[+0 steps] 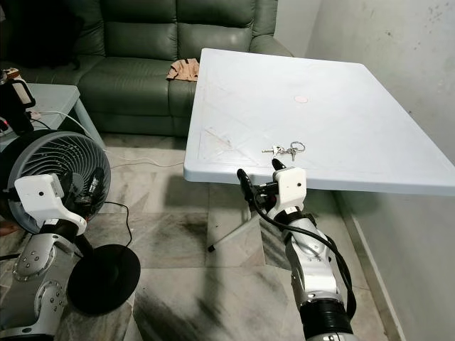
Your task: Hang keys on a hook
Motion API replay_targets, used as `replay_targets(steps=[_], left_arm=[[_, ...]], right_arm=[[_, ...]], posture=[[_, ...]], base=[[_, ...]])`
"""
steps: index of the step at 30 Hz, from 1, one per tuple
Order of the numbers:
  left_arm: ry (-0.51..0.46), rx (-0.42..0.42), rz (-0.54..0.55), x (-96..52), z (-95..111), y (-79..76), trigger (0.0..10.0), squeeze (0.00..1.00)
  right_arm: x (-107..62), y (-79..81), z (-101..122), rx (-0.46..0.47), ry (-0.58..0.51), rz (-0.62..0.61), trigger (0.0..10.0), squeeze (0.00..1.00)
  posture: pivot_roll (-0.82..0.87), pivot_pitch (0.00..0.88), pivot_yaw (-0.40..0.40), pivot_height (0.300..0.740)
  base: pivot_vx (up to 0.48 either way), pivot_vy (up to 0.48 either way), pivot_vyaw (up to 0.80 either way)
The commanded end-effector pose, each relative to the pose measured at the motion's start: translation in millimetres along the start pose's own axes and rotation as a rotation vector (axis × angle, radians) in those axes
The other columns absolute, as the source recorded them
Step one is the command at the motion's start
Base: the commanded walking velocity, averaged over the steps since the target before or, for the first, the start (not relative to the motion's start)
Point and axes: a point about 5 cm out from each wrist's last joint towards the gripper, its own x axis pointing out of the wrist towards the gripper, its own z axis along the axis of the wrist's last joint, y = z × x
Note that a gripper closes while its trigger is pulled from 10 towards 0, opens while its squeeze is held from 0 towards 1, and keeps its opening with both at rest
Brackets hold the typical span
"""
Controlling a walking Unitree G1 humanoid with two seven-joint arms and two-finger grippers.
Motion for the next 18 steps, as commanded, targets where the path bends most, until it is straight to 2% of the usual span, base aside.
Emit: replay_targets(steps=[1,18], left_arm=[[-0.009,0.003,-0.015,2.3,4.8,-1.7,10.0,0.00],[-0.010,0.000,-0.023,5.3,6.0,-2.8,10.0,0.00]], right_arm=[[1.9,-1.2,5.2,-0.005,-0.014,0.000,10.0,0.00],[2.8,-2.2,5.5,-0.006,-0.015,-0.005,10.0,0.00]], posture=[[-0.09,0.000,-0.045,0.740],[-0.09,0.000,-0.043,0.740]], base=[[0.319,0.000,0.00],[0.347,0.000,0.00]])
